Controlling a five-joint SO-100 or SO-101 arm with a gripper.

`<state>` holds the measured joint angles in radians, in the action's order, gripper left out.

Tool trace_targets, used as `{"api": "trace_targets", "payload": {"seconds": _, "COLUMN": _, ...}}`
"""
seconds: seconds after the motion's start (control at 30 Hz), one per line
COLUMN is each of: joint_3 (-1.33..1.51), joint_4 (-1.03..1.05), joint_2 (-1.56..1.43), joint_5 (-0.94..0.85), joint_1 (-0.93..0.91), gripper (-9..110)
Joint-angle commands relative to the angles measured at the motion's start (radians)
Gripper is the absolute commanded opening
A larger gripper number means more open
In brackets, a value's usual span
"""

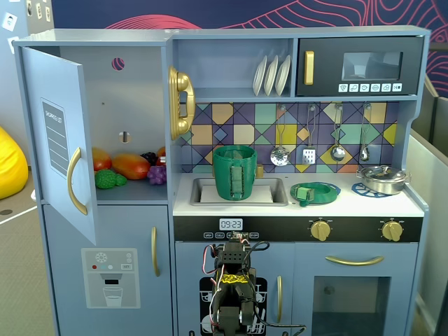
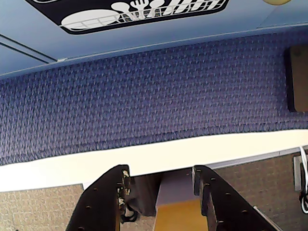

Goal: Pick up the lid from the counter and put it on the green recipient

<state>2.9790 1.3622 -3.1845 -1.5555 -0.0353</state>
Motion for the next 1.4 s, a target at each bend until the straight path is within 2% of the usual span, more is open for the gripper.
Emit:
{"api": "trace_targets", "payload": {"seconds": 0.0, "joint_3": 0.018, "joint_4": 0.167, "joint_2": 0.005, "joint_5": 0.057, "joint_1": -0.020, "gripper": 0}}
{"api": "trace_targets", "payload": {"seconds": 0.47, "joint_3": 0.017, "joint_4": 0.155, "joint_2": 0.006, "joint_5": 0.037, "joint_1": -0.055, "gripper": 0}}
{"api": "trace_targets", "payload": {"seconds": 0.6, "joint_3": -0.029, "joint_4": -0.201, "joint_2": 0.015, "joint_5": 0.184, "joint_1": -0.106, "gripper": 0}}
{"api": "trace_targets", "payload": {"seconds": 0.73, "joint_3": -0.227, "joint_4": -0.623, "joint_2": 0.144, "joint_5": 0.034, "joint_1": -0.175, "gripper": 1}}
{"api": "trace_targets", "payload": {"seconds": 0.93, "joint_3": -0.560, "joint_4": -1.048, "joint_2": 0.314, "joint_5": -0.011, "joint_1": -0.331, "gripper": 23}}
{"api": "trace_targets", "payload": {"seconds": 1.1, "joint_3": -0.650, "joint_4": -1.232, "joint_2": 0.440, "joint_5": -0.017, "joint_1": -0.508, "gripper": 40}}
{"api": "trace_targets", "payload": {"seconds": 1.37, "joint_3": -0.644, "joint_4": -1.370, "joint_2": 0.560, "joint_5": -0.049, "joint_1": -0.612, "gripper": 41}}
